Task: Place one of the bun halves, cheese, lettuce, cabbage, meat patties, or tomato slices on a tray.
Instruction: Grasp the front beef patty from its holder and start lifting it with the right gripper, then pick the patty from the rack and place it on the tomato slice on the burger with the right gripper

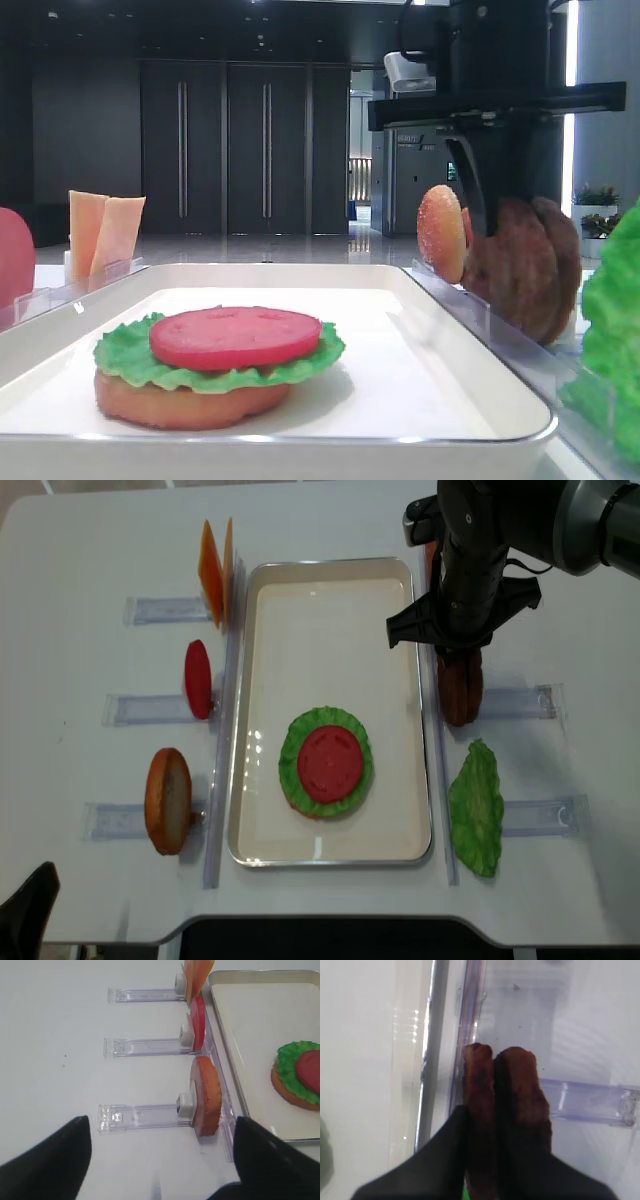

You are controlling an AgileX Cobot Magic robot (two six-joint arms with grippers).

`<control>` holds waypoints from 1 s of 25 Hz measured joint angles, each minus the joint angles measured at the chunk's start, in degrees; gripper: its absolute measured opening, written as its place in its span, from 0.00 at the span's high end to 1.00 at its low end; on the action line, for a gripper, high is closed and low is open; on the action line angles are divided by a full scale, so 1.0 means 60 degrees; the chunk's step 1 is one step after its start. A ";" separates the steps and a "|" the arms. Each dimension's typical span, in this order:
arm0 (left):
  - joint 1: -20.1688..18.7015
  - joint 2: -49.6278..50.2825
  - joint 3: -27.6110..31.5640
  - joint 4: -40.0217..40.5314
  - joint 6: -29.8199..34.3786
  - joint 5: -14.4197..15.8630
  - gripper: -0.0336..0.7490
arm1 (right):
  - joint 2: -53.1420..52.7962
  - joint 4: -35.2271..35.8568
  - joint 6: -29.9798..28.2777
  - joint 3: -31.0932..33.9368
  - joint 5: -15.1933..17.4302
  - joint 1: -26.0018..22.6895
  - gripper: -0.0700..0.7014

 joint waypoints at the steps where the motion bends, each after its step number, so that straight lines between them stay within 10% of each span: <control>1: 0.0000 0.0000 0.0000 0.0000 0.0000 0.0000 0.07 | 0.0000 0.0047 0.0000 -0.0021 0.0170 0.0000 0.77; 7: 0.0000 0.0000 0.0000 0.0000 0.0000 0.0000 0.07 | 0.0020 0.0488 -0.0266 -0.0884 0.1042 0.0000 0.77; 25: 0.0000 0.0000 0.0000 0.0000 0.0000 0.0000 0.07 | -0.0974 0.1260 -0.0554 -0.1991 0.1118 0.0000 0.77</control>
